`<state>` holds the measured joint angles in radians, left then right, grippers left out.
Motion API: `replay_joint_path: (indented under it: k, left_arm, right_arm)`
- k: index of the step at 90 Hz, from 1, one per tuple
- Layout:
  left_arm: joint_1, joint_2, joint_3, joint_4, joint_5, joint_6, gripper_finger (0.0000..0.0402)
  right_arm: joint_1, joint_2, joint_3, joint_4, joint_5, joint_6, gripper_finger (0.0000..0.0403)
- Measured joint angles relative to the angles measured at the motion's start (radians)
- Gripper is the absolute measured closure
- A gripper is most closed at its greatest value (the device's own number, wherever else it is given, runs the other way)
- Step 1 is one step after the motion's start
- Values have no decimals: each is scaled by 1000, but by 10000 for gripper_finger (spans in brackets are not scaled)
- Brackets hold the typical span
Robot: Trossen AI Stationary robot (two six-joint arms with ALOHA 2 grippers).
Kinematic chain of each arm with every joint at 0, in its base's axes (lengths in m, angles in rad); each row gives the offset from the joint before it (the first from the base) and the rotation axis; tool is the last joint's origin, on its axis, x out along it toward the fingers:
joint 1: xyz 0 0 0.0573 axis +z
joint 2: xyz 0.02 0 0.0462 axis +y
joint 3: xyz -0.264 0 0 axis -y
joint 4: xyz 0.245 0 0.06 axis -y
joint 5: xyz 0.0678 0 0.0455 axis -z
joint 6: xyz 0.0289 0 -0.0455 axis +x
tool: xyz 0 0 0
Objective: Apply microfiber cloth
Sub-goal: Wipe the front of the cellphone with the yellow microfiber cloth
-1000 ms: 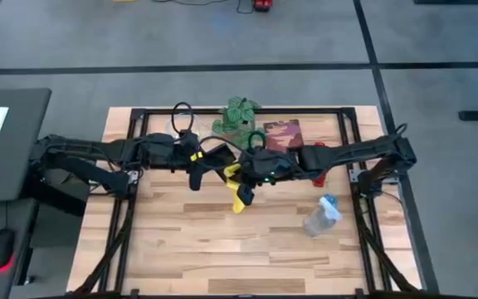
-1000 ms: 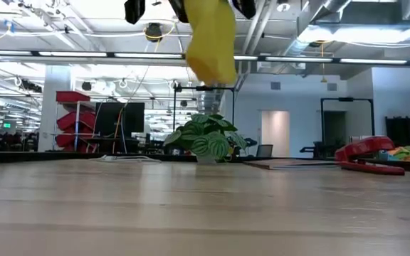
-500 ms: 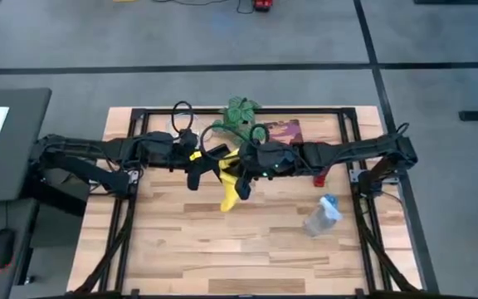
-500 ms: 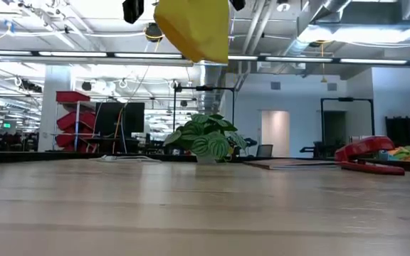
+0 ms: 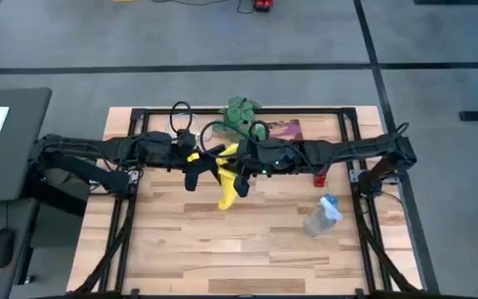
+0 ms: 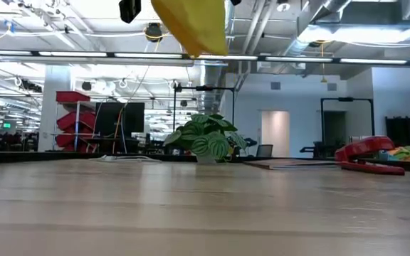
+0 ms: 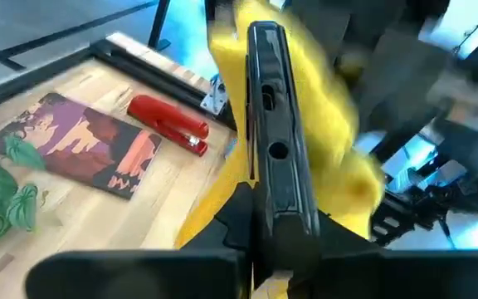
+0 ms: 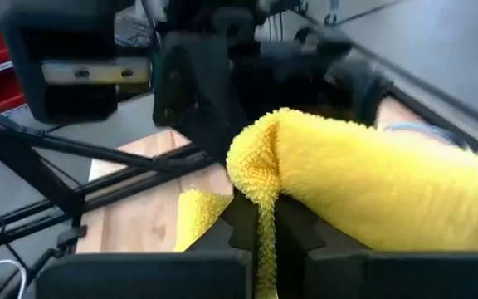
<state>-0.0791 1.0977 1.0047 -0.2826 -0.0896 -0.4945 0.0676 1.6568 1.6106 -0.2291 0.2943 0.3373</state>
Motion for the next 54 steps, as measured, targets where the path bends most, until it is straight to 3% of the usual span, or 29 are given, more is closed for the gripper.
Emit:
replay_joint_path:
  k: [14, 39, 54]
  left_arm:
    - [-7, 3, -5, -22, 51, 18, 391]
    - [-4, 0, -2, -34, -18, 11, 391]
    - [1, 4, -4, -130, -69, -28, 391]
  right_arm:
    - [-10, -7, 17, 23, 47, -21, 403]
    - [-6, -17, 21, -16, 20, -78, 403]
    - [-2, -60, 21, -44, -34, -92, 403]
